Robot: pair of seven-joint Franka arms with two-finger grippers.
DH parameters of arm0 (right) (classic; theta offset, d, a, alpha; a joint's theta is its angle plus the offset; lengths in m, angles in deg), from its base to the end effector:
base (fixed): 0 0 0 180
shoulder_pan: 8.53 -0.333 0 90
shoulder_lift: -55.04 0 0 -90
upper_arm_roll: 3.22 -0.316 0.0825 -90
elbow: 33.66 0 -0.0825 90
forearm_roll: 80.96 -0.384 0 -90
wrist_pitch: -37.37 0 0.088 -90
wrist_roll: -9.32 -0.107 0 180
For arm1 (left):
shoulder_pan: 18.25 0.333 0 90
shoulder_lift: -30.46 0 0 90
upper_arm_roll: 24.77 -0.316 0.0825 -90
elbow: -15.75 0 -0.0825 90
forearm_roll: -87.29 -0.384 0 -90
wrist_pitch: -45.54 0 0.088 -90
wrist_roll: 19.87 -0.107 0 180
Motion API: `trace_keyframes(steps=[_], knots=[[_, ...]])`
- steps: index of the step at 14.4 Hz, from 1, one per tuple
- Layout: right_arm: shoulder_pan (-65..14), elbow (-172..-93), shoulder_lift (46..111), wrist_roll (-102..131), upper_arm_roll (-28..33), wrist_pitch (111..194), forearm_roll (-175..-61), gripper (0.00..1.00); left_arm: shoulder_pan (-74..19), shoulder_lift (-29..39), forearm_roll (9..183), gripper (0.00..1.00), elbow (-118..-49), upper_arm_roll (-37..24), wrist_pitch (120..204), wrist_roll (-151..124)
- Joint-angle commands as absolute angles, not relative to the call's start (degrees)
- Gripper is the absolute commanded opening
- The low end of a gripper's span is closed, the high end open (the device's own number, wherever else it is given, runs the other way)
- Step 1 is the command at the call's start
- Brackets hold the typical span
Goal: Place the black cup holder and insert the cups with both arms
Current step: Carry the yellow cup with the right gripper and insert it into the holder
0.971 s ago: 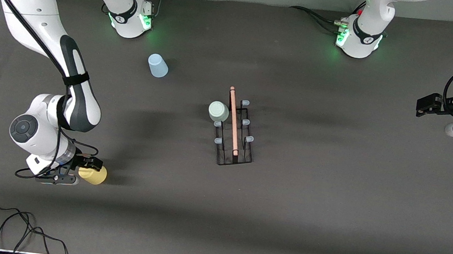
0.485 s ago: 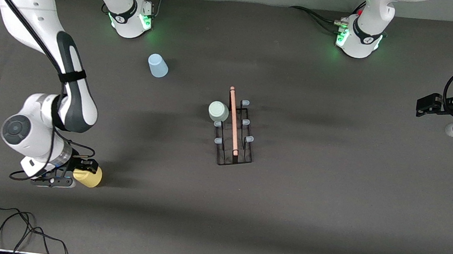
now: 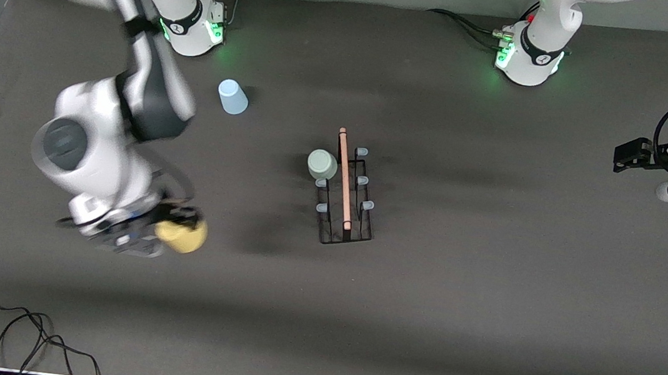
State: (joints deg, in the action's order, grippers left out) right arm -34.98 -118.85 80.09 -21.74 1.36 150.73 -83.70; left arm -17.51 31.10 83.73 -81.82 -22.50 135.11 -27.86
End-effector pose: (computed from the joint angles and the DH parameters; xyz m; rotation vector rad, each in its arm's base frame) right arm 0.6369 0.2679 0.4276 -3.0950 0.2632 -0.0703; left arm 0.5437 -0.0079 0.5683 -3.0687 0.2609 0.2032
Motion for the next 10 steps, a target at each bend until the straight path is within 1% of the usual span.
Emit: trace_keyframes(steps=[1,4,6,10], knots=[[-43.48,-112.52,84.55,-37.39,2.23,149.43,-84.04,0.30,-17.11,31.16,84.30,1.00,-81.19,-22.31,134.22,-28.14],[-49.73,-106.80,90.18,-48.66,2.32,149.43,-83.43,0.30,-17.19,31.16,84.30,1.00,-81.20,-22.31,134.22,-28.14],[-51.59,-103.72,93.17,-52.37,2.32,149.52,-83.25,0.30,-17.11,31.16,84.30,1.00,-81.28,-22.31,134.22,-28.14],[-52.65,-103.00,96.34,-53.79,2.41,150.66,-82.46,0.30,-17.11,31.16,84.30,1.00,-81.28,-22.31,134.22,-28.14]])
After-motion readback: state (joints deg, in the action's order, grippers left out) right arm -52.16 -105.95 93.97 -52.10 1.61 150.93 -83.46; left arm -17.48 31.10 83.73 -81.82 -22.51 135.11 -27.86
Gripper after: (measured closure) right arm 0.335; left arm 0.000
